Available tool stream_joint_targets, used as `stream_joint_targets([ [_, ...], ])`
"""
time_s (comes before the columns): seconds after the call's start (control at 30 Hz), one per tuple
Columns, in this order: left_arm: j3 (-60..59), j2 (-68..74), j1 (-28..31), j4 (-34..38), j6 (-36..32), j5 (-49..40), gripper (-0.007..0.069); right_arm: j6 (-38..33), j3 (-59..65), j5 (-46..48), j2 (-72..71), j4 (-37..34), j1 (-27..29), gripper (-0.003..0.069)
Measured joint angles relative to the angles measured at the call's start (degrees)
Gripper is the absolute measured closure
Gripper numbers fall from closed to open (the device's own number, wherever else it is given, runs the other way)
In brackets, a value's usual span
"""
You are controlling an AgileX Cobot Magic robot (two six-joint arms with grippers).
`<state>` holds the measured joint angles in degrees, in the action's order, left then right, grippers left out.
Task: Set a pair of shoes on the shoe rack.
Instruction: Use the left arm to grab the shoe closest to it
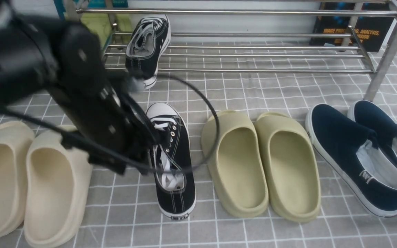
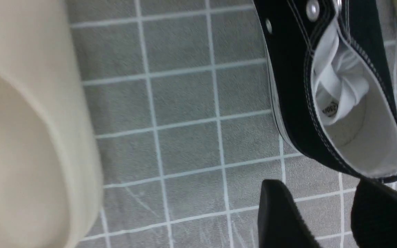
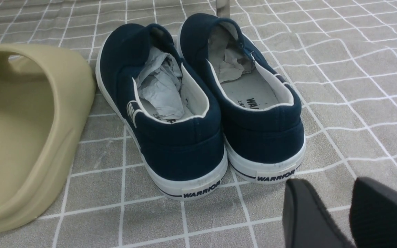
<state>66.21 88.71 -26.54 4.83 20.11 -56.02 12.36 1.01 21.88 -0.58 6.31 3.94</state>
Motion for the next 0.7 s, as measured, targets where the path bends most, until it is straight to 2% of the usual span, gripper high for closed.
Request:
stream_joint_targets([
  [0.1, -1.4, 2.5, -2.0, 0.0, 2.0, 5.2, 0.0312, 0.0, 0.0, 0.0, 0.0, 0.0, 0.0, 0.042],
  [0.23, -1.5, 5.5, -2.1, -0.1, 2.7, 9.6, 0.0314, 0.0, 0.0, 0.0, 0.0, 0.0, 0.0, 0.042],
  [0.33, -1.5, 9.0, -2.1, -1.5, 5.7, 12.1, 0.0333, 0.0, 0.0, 0.0, 0.0, 0.0, 0.0, 0.042],
  [0.47, -1.5, 12.0, -2.1, -3.8, 10.0, 13.4, 0.0412, 0.0, 0.0, 0.0, 0.0, 0.0, 0.0, 0.042],
  [0.57, -1.5, 12.6, -2.1, -4.4, 11.0, 13.7, 0.051, 0.0, 0.0, 0.0, 0.0, 0.0, 0.0, 0.042],
  [0.6, -1.5, 12.6, -2.1, -4.4, 11.1, 13.7, 0.051, 0.0, 0.0, 0.0, 0.0, 0.0, 0.0, 0.042],
  [0.63, -1.5, 12.6, -2.1, -4.4, 11.2, 13.8, 0.0585, 0.0, 0.0, 0.0, 0.0, 0.0, 0.0, 0.042],
  [0.7, -1.5, 12.6, -2.1, -4.8, 11.2, 13.8, 0.0626, 0.0, 0.0, 0.0, 0.0, 0.0, 0.0, 0.042],
])
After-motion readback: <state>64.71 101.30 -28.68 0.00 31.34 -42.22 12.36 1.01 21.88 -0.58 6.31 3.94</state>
